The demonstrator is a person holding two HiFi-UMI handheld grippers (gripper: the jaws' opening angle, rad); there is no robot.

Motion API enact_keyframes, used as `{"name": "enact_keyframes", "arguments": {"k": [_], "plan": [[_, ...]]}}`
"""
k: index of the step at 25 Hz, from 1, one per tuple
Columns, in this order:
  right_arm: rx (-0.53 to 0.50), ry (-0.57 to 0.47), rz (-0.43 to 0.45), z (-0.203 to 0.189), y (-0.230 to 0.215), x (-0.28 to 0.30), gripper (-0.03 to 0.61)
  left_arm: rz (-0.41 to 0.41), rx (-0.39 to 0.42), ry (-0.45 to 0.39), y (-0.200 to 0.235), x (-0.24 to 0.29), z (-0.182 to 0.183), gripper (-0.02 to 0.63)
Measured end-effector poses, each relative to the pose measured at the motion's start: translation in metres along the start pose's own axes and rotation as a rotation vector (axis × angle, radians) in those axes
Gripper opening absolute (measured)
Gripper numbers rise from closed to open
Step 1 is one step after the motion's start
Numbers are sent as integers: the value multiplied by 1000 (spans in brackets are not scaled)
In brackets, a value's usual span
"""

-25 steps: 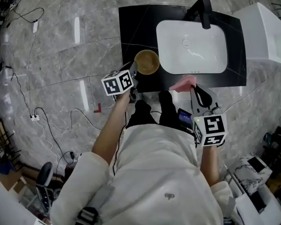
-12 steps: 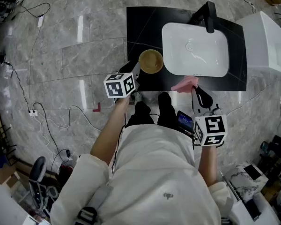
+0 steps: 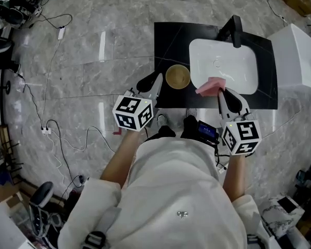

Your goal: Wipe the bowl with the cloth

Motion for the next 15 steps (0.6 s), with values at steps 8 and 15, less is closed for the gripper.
{"name": "enact_keyframes", "arguments": {"k": [8, 15], "plan": [[39, -186, 166, 45, 32, -8, 15, -14, 163, -142, -11, -53, 69, 12], [42, -244, 201, 52, 47, -12, 15, -28, 189, -168, -21, -71, 74, 12]]}}
Point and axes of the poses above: the fingertips, and each gripper's own axes: x forward along the fingers, y to its left, z out of its top, the point moved 3 cm from there along -x, backward along the fingers, and after that the axes turned 15 degrees about x, right-handed, at the moved point
